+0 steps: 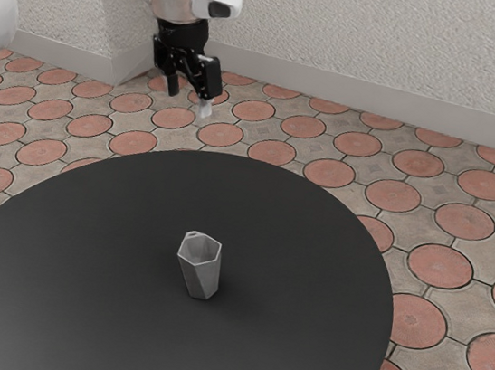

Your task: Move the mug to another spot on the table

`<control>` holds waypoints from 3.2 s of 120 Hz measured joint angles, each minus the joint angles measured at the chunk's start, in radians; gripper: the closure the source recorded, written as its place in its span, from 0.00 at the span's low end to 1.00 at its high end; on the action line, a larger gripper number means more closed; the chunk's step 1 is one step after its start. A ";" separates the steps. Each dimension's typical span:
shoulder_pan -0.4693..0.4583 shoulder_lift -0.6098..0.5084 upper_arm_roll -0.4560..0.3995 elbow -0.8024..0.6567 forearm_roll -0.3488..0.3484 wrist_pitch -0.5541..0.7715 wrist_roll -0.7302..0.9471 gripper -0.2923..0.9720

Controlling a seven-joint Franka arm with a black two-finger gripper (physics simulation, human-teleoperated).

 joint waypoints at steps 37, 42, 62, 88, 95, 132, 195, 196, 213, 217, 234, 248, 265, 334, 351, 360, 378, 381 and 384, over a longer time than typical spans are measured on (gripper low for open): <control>0.177 0.058 -0.166 -0.012 -0.006 0.032 -0.059 0.23; 0.178 0.073 -0.165 -0.030 -0.015 0.036 -0.088 0.23; 0.178 0.130 -0.129 -0.143 -0.109 0.081 -0.201 0.23; 0.184 0.178 -0.111 -0.294 -0.220 0.219 -0.308 0.23; 0.186 0.193 -0.095 -0.307 -0.241 0.247 -0.337 0.23; 0.191 0.214 -0.085 -0.373 -0.305 0.305 -0.552 0.23; 0.206 0.289 -0.126 -0.376 -0.330 0.436 -0.800 0.23; 0.206 0.290 -0.127 -0.376 -0.330 0.438 -0.802 0.23; 0.206 0.304 -0.141 -0.376 -0.334 0.470 -0.838 0.23; 0.206 0.308 -0.143 -0.377 -0.335 0.475 -0.845 0.23; 0.206 0.317 -0.145 -0.378 -0.336 0.491 -0.871 0.23; 0.206 0.320 -0.146 -0.380 -0.346 0.503 -0.889 0.23; 0.207 0.330 -0.146 -0.385 -0.391 0.513 -0.898 0.23; 0.211 0.339 -0.145 -0.385 -0.415 0.526 -0.916 0.66; 0.211 0.330 -0.144 -0.383 -0.409 0.522 -0.919 0.70; 0.211 0.322 -0.144 -0.378 -0.406 0.520 -0.921 0.73; 0.210 0.288 -0.142 -0.376 -0.401 0.515 -0.923 0.74; 0.210 0.282 -0.141 -0.377 -0.400 0.513 -0.923 0.74; 0.210 0.277 -0.139 -0.378 -0.398 0.511 -0.923 0.75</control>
